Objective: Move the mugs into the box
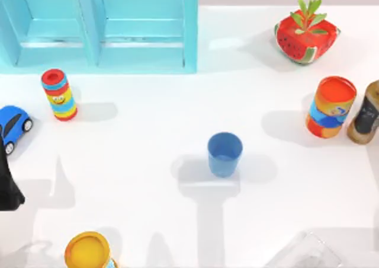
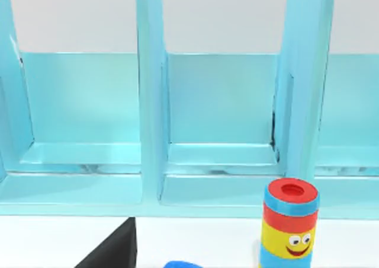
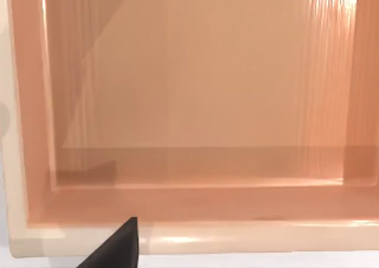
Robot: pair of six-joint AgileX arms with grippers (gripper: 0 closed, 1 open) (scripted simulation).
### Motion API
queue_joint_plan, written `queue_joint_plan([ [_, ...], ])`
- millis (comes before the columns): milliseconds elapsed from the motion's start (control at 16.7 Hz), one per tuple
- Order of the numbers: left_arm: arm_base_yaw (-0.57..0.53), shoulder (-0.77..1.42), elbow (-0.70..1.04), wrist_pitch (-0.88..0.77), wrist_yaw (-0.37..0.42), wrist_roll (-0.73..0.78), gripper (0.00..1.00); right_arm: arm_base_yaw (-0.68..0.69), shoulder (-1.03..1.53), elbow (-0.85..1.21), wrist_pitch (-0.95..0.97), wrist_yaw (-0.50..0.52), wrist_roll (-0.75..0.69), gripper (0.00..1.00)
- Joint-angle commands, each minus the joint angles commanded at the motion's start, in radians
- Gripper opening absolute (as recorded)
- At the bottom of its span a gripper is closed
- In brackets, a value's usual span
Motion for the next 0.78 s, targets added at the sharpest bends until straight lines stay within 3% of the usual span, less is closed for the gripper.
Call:
queue_joint_plan([
  [360,0.0,0.0,0.0,0.0,0.0,0.0,1.0,0.101,0.054,0.046,0.009,0.006,0.101,1.0],
  [780,0.0,0.0,0.0,0.0,0.0,0.0,1.0,0.524,0.291,0.262,0.03,0.035,0.542,1.0],
])
